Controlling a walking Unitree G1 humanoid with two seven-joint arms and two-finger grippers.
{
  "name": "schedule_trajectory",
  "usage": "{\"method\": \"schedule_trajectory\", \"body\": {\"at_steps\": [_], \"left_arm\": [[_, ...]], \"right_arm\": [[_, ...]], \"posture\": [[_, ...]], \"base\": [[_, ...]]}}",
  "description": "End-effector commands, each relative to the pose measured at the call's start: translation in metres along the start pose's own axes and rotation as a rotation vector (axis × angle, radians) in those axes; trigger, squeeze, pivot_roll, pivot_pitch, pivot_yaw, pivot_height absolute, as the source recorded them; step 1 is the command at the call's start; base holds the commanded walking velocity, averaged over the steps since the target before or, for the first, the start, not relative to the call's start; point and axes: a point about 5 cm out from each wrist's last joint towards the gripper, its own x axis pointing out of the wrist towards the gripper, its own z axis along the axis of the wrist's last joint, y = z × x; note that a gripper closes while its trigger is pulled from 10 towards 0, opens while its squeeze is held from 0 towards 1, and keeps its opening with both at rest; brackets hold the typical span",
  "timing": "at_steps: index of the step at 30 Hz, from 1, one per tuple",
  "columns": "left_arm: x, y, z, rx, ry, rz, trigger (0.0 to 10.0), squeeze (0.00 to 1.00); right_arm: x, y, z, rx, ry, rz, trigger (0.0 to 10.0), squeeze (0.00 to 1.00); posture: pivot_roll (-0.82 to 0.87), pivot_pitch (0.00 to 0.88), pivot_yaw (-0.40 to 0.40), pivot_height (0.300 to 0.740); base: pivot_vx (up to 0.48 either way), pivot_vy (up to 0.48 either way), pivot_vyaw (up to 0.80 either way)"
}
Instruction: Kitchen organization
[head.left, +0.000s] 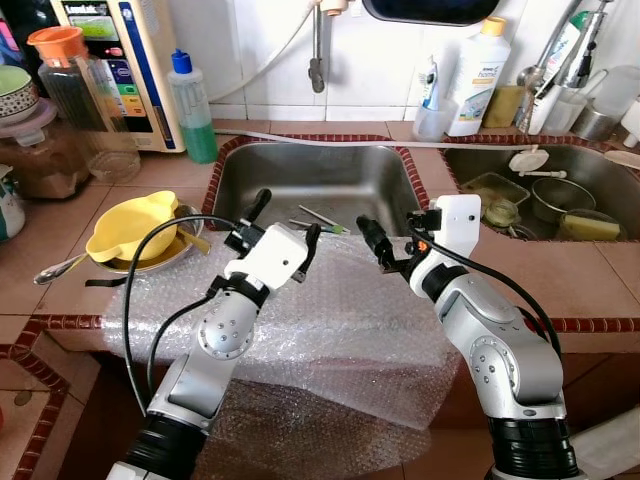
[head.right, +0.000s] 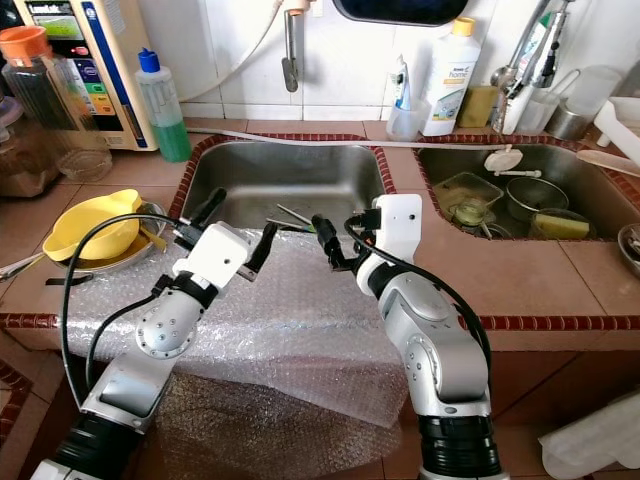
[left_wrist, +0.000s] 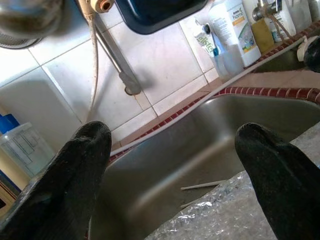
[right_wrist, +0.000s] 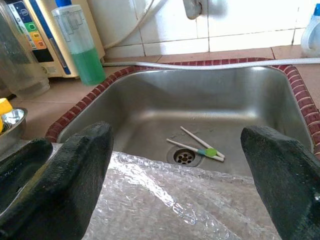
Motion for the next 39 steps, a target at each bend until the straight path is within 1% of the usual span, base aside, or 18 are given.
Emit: {"method": "schedule_trajectory", "body": {"at_steps": [1, 2, 6, 16, 29, 39], "left_arm": [[0.0022, 0.0019, -0.0012, -0.020, 0.014, 0.021, 10.0, 0.00], [0.0027, 0.0029, -0.0018, -0.032, 0.022, 0.037, 10.0, 0.00], [0.0026, 0.0040, -0.0024, -0.030, 0.030, 0.062, 10.0, 0.00], [0.0027, 0.0040, -0.0026, -0.043, 0.034, 0.080, 10.0, 0.00], [0.0016, 0.0066, -0.0055, -0.032, 0.053, 0.097, 10.0, 0.00], [0.0014, 0.0086, -0.0063, -0.027, 0.058, 0.120, 10.0, 0.00]], "right_arm": [[-0.0012, 0.0026, 0.0065, -0.017, -0.027, 0.007, 10.0, 0.00], [-0.0002, 0.0039, 0.0061, -0.021, -0.022, 0.015, 10.0, 0.00], [0.0032, 0.0076, 0.0062, -0.029, -0.017, 0.029, 10.0, 0.00], [0.0046, 0.0092, 0.0075, -0.040, -0.014, 0.040, 10.0, 0.00], [0.0053, 0.0115, 0.0087, -0.046, -0.015, 0.064, 10.0, 0.00], [0.0049, 0.0117, 0.0085, -0.046, -0.015, 0.069, 10.0, 0.00]], "posture": [[-0.02, 0.000, 0.004, 0.740], [-0.02, 0.000, 0.002, 0.740], [-0.01, 0.000, -0.013, 0.740], [0.00, 0.000, -0.022, 0.740], [0.00, 0.000, -0.029, 0.740], [0.00, 0.000, -0.033, 0.740]], "base": [[0.000, -0.240, 0.00], [0.000, -0.240, 0.00], [0.000, -0.290, 0.00], [0.000, -0.357, 0.00], [0.000, -0.279, 0.00], [0.000, 0.000, 0.71]]}}
